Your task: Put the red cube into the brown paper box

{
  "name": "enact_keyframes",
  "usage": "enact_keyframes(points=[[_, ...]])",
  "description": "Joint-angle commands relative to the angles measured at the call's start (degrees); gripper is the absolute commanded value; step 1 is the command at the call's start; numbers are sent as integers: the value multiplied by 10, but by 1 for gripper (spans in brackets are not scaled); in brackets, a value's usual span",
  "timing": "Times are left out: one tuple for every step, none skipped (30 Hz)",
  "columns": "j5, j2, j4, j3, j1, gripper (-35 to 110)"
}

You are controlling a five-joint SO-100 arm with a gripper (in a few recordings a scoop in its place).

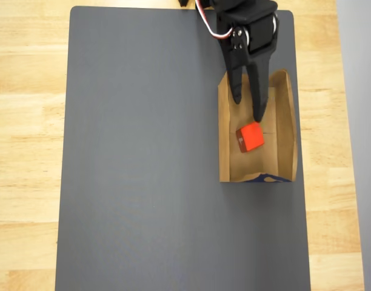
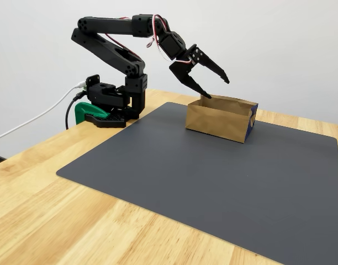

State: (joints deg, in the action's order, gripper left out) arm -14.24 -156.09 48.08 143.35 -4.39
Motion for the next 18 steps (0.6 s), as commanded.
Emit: enact_keyframes(points=[[-1,-73,24,5,47,0],[2,-88,30,7,65,0],[7,-102,36,8,82,0],[13,-115,38,11,98,0],[16,-128,43,12,113,0],[20,-142,50,14,127,0],[27,-156,56,18,142,0],[30,-173,62,24,155,0],[28,-191,71,31,164,0],[27,-205,76,39,172,0],[24,-215,80,47,178,0],[22,-222,80,54,182,0],[23,-227,82,59,185,0],[22,-233,88,64,186,0],[21,-239,92,69,185,0],[24,-239,94,73,185,0],[27,-239,98,76,183,0],[31,-239,100,78,180,0]])
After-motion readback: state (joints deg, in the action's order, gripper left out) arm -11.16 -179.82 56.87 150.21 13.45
